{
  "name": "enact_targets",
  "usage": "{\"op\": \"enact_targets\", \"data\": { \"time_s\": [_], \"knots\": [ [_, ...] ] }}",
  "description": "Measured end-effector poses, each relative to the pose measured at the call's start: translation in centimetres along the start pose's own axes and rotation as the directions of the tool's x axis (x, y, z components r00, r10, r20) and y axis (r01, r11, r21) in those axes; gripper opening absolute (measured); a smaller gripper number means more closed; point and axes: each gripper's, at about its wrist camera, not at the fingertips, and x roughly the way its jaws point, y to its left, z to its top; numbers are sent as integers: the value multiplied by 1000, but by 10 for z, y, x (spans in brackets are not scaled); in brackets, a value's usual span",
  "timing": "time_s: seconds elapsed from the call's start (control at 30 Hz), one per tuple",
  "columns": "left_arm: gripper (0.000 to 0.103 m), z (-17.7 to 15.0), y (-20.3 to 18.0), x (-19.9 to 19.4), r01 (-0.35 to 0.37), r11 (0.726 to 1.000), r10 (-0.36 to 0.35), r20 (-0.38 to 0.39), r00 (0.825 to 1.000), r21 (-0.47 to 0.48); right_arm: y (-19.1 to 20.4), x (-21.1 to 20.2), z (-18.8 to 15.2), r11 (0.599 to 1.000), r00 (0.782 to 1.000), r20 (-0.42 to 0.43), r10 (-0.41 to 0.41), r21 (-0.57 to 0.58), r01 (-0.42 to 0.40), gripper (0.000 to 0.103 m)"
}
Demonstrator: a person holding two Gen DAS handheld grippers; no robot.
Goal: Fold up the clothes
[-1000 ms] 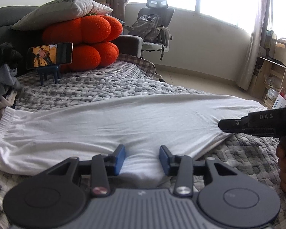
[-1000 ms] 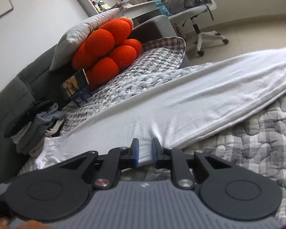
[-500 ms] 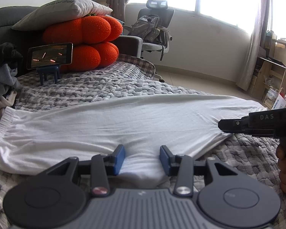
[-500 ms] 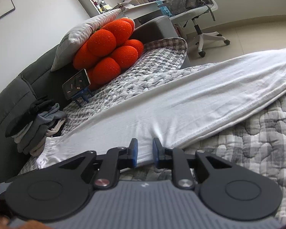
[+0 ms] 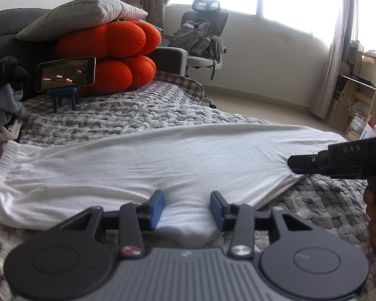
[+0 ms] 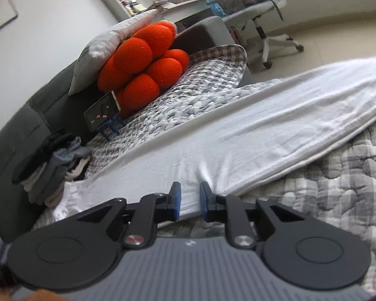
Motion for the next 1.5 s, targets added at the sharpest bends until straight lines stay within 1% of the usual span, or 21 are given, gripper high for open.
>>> {"op": "enact_targets", "data": {
  "time_s": [0.07, 0.1, 0.17, 0.27, 0.37, 0.47, 0.5, 0.57, 0.6, 0.67, 0.73, 0.8, 0.87, 1.0, 1.13, 1.2, 1.23, 1.3, 1.37, 1.4, 1.5],
  "knots": [
    [43, 0, 0, 0, 1, 1000, -1, 0, 1000, 0, -4, -2, 6, 1000, 1000, 7, -22, 4, 22, 17],
    [43, 0, 0, 0, 1, 1000, -1, -1, 1000, 0, -4, -4, 9, 999, 999, 15, -48, -8, 49, 21],
    [43, 0, 0, 0, 2, 1000, -2, -1, 1000, 2, -11, -7, 19, 994, 994, 28, -109, -25, 109, 21],
    [44, 0, 1, 0, 5, 1000, -5, -1, 1000, -1, -35, -9, 38, 991, 991, 24, -132, 5, 132, 19],
    [44, -1, 1, 0, 7, 1000, -7, -1, 1000, -3, -68, -25, 59, 975, 974, 67, -215, 64, 211, 21],
    [44, -1, 1, 0, 8, 1000, -8, -1, 1000, 0, -103, -44, 75, 955, 952, 110, -286, 118, 274, 17],
    [45, -1, 1, 0, 8, 1000, -8, -1, 1000, 1, -113, -51, 79, 945, 942, 121, -314, 133, 298, 17],
    [45, 0, 1, 0, 10, 1000, -10, -2, 1000, 2, -133, -73, 84, 905, 900, 153, -409, 197, 378, 18],
    [46, 0, 1, 0, 11, 1000, -11, -2, 1000, 2, -143, -84, 86, 880, 874, 166, -456, 230, 415, 20],
    [46, 0, 0, 1, 10, 1000, -10, -3, 1000, 8, -157, -100, 86, 815, 813, 161, -559, 284, 505, 32],
    [48, 0, -2, 1, 8, 1000, -8, -4, 1000, 17, -160, -110, 83, 799, 796, 164, -583, 292, 525, 32],
    [48, 0, -3, 1, 7, 1000, -7, -4, 1000, 23, -159, -119, 81, 824, 819, 194, -540, 321, 467, 32],
    [49, 0, -3, 1, 7, 1000, -7, -4, 1000, 22, -152, -123, 82, 840, 827, 228, -514, 328, 432, 33],
    [49, 0, -3, 1, 6, 1000, -6, -4, 1000, 23, -132, -108, 94, 879, 850, 250, -463, 251, 405, 34],
    [49, 0, -3, 1, 4, 1000, -4, -5, 1000, 26, -127, -74, 103, 915, 895, 202, -398, 157, 371, 34],
    [49, 0, -3, 1, 4, 1000, -4, -5, 1000, 26, -134, -57, 109, 913, 901, 156, -405, 121, 389, 37],
    [49, 0, -3, 0, 5, 1000, -5, -5, 1000, 26, -138, -48, 110, 906, 898, 125, -422, 96, 412, 37],
    [49, 0, -2, 0, 9, 1000, -8, -4, 1000, 21, -148, -43, 113, 886, 877, 128, -464, 64, 459, 33],
    [49, 0, -1, 0, 14, 1000, -14, -4, 1000, 15, -160, -48, 119, 815, 804, 132, -579, 105, 570, 37],
    [50, 0, 0, 0, 17, 1000, -17, -4, 1000, 12, -162, -48, 121, 760, 749, 124, -650, 109, 641, 40],
    [51, 0, 0, 0, 25, 1000, -25, -4, 1000, 8, -147, -53, 117, 786, 773, 162, -613, 23, 618, 40]
  ]
}}
